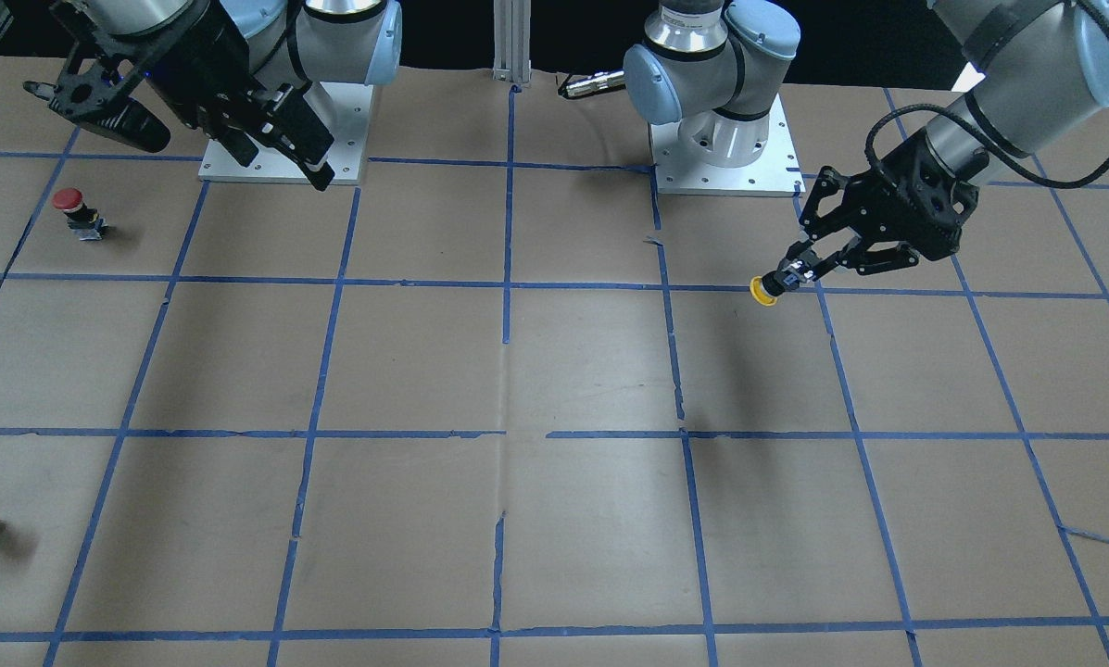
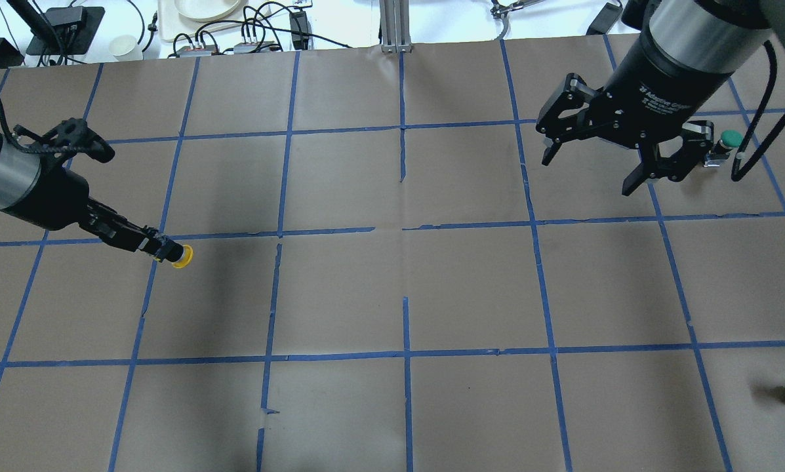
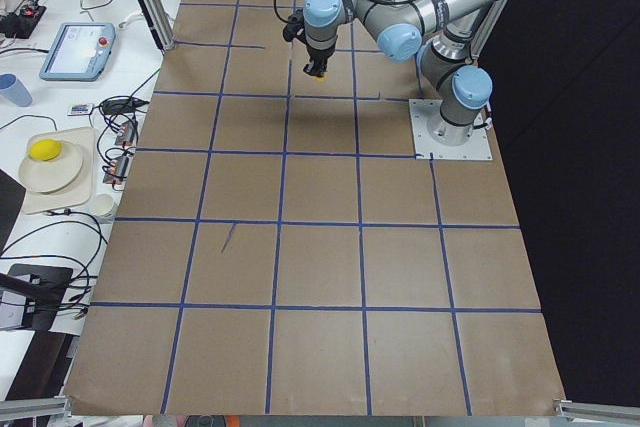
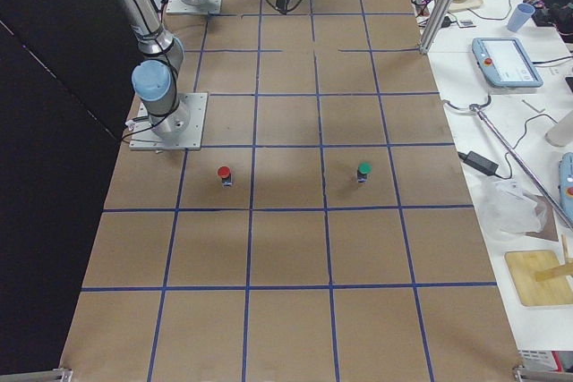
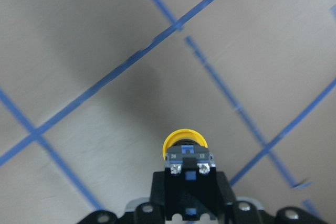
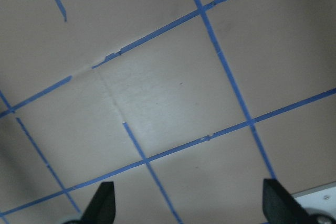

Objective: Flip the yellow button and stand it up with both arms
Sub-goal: 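Lift the yellow button with the left gripper while the right gripper approaches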

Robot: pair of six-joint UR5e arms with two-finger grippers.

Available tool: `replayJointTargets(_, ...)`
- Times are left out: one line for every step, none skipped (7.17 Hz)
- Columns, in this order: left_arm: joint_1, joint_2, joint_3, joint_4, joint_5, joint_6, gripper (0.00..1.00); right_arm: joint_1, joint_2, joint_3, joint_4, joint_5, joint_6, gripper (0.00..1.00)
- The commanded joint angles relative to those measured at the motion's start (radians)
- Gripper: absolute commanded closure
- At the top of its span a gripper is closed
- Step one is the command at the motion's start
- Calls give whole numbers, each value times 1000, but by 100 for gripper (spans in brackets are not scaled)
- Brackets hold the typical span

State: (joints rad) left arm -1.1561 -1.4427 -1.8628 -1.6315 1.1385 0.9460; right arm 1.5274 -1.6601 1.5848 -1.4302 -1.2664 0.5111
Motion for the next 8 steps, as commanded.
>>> replayJointTargets(-107, 16, 94, -189, -260, -210, 92, -70, 14, 1, 4, 275, 192, 0)
replayJointTargets(-149, 27, 105, -218, -369, -313, 92, -91, 13, 7, 1, 411, 290, 0)
replayJointTargets(-192, 41, 97, -226, -479, -404, 92, -92, 13, 7, -1, 441, 347, 0)
replayJointTargets(-226, 44, 90, -225, -603, -526, 93, -92, 17, 11, 1, 467, 340, 0)
replayJointTargets(-259, 44, 83, -223, -687, -561, 94, -92, 23, 23, -1, 607, 349, 0)
replayJointTargets(-284, 48, 68, -228, -780, -600, 95, -92, 11, 35, 4, 642, 351, 0)
replayJointTargets(-287, 48, 59, -220, -856, -656, 95, -86, 8, 37, 13, 639, 349, 0)
replayJointTargets(-287, 44, 57, -220, -905, -658, 96, -73, 0, 59, 14, 639, 349, 0)
